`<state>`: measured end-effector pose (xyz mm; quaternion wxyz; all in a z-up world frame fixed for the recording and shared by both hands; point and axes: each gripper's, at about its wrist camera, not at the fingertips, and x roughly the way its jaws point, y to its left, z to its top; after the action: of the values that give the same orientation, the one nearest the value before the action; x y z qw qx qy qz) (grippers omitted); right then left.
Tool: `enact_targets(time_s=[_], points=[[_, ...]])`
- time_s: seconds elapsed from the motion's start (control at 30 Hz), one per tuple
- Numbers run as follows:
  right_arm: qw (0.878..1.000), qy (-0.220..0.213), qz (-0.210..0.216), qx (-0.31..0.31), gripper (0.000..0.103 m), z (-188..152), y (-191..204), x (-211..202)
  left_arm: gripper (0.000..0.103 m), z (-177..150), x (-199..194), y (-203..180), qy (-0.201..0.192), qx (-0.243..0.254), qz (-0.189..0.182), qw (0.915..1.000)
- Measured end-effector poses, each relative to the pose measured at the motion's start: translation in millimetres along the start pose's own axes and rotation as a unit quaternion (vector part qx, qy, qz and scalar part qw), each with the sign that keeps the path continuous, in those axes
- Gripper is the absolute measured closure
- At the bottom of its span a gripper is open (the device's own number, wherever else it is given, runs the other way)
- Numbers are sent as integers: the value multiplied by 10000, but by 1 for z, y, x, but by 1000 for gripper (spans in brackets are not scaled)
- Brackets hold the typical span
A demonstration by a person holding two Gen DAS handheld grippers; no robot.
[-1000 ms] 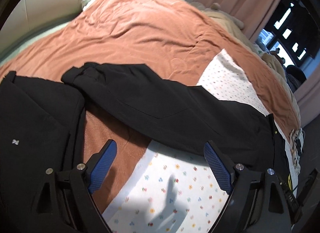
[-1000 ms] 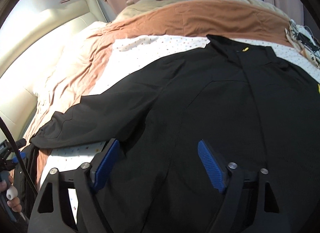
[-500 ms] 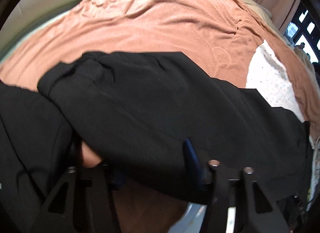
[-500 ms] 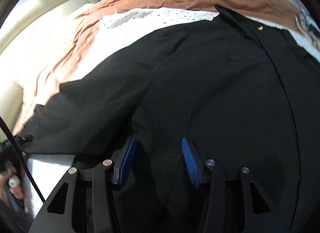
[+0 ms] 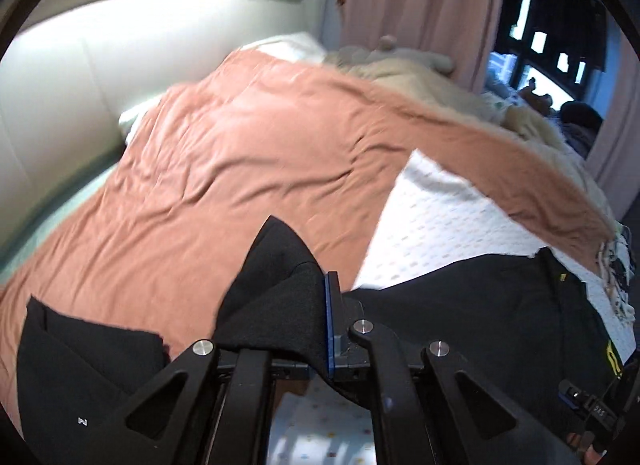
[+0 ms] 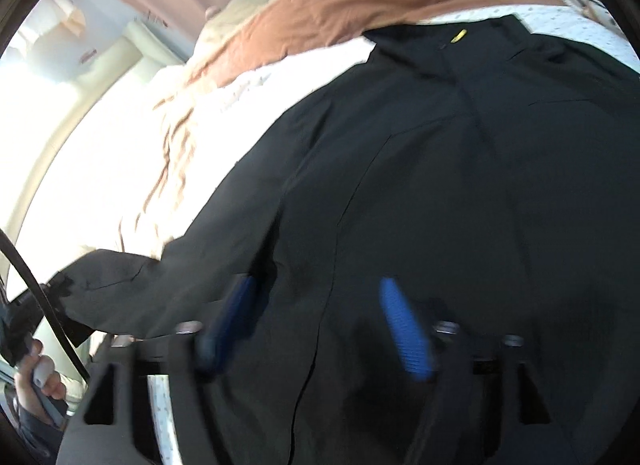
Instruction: Fold large clothes
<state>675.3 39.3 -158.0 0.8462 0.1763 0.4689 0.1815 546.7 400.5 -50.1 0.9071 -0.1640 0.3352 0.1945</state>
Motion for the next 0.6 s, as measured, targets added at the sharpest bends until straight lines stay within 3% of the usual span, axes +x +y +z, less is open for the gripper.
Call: enact_targets(time_s=[0.2, 0.6], points=[[9991, -233, 202, 303, 24, -10, -17, -36, 98, 30, -60, -73, -387, 464, -452, 9971], [9921, -725, 300, 980, 24, -50, -74, -116, 98, 22, -127, -232, -598, 1397, -1237, 9806]])
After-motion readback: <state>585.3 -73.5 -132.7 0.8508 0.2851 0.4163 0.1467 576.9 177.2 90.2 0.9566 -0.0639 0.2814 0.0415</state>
